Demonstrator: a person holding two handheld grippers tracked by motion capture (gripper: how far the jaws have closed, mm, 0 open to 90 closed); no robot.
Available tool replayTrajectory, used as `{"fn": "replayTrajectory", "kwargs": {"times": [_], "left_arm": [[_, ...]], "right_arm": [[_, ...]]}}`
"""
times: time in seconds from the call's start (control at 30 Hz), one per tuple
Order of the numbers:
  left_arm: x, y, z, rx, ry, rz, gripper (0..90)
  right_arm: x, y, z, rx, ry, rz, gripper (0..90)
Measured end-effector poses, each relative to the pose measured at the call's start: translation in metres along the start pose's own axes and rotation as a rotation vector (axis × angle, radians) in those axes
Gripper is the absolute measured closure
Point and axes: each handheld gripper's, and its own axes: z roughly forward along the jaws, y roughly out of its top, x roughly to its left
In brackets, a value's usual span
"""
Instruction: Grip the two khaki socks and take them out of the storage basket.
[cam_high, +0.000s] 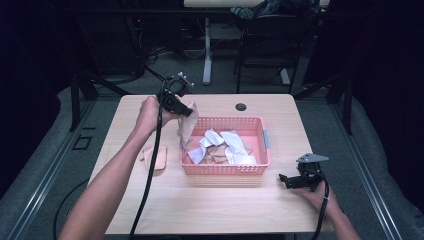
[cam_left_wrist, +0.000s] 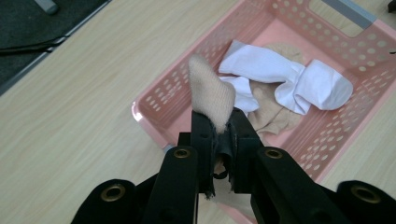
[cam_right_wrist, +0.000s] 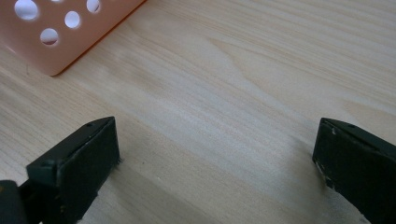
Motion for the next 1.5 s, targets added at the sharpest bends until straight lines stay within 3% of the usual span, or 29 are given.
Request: {"fn": "replayTrajectory", "kwargs": {"times": [0.37,0.57,0.77,1.1,1.5], "left_arm": [[0.016,-0.003,-0.034,-0.017,0.05,-0.01,82.7],[0.036,-0.019,-0.036,-0.013,0.049,-0.073,82.7],[0.05,-0.038,-0.037,-0.005,0.044,-0.109,82.7],[0.068,-0.065,-0.028,0.039,0.068,-0.17,82.4],[0.085,-0.097,0.009,0.124,0.059,-0.239,81.6]], "right_arm": [[0.0,0.0,0.0,0.003,-0.005,-0.002,0.0],[0.0,0.0,0.0,0.003,-0.004,-0.002,0.0],[0.0,0.0,0.0,0.003,-0.004,-0.002,0.0],[0.0,0.0,0.0,0.002,-0.003,-0.001,0.0],[0.0,0.0,0.0,0.005,-0.004,-0.003,0.0]]}}
